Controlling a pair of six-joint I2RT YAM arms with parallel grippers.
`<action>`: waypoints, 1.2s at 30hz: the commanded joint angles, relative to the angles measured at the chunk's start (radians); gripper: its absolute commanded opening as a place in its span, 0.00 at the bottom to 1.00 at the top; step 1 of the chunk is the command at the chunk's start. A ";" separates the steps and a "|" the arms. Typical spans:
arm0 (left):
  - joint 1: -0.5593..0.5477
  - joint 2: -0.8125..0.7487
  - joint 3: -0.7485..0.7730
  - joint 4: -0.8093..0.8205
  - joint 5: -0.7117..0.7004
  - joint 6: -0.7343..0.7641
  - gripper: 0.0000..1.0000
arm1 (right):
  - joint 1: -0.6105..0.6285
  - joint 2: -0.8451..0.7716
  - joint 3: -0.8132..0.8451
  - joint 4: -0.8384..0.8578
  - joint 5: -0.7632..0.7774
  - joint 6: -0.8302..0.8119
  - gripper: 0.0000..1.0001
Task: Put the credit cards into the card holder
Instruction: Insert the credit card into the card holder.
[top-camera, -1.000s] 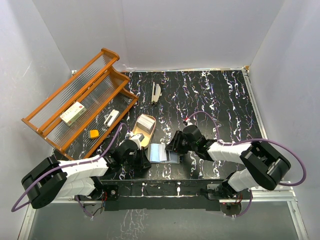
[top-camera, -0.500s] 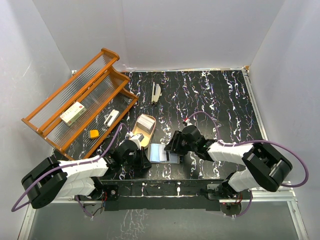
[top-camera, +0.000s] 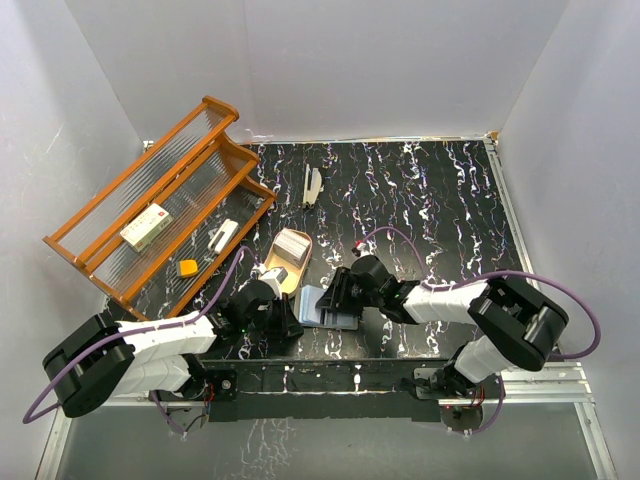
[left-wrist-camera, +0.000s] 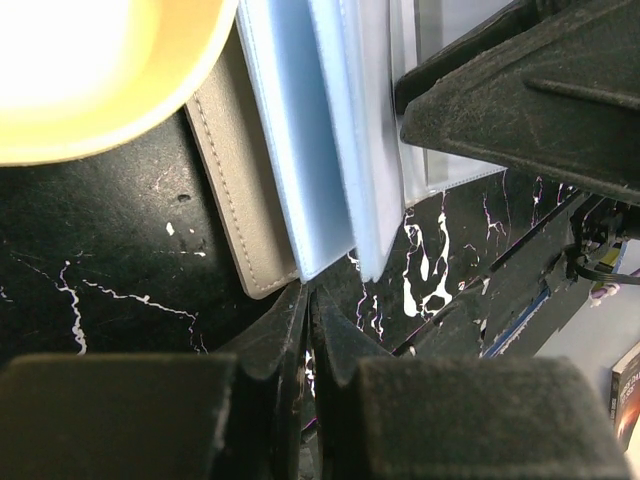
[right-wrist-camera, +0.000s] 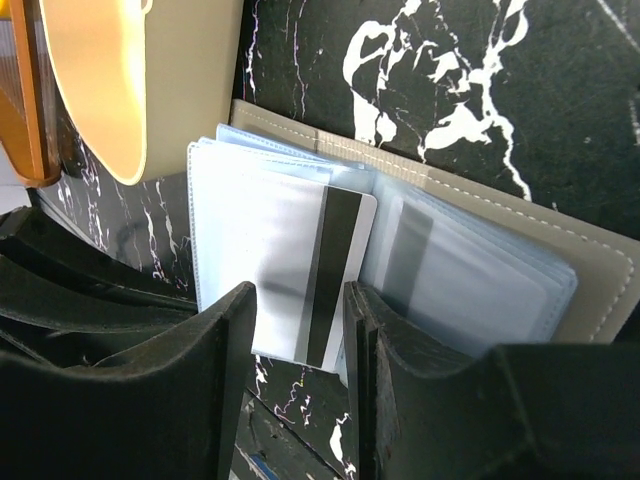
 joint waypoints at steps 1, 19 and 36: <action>-0.006 -0.010 -0.007 0.014 -0.010 0.002 0.04 | 0.019 0.023 0.038 0.041 0.000 0.004 0.38; -0.006 -0.056 -0.004 -0.019 -0.049 -0.014 0.06 | 0.031 -0.066 0.071 -0.107 0.127 -0.002 0.50; -0.006 -0.054 -0.005 -0.025 -0.055 -0.015 0.06 | 0.039 0.010 0.145 -0.078 0.105 -0.057 0.48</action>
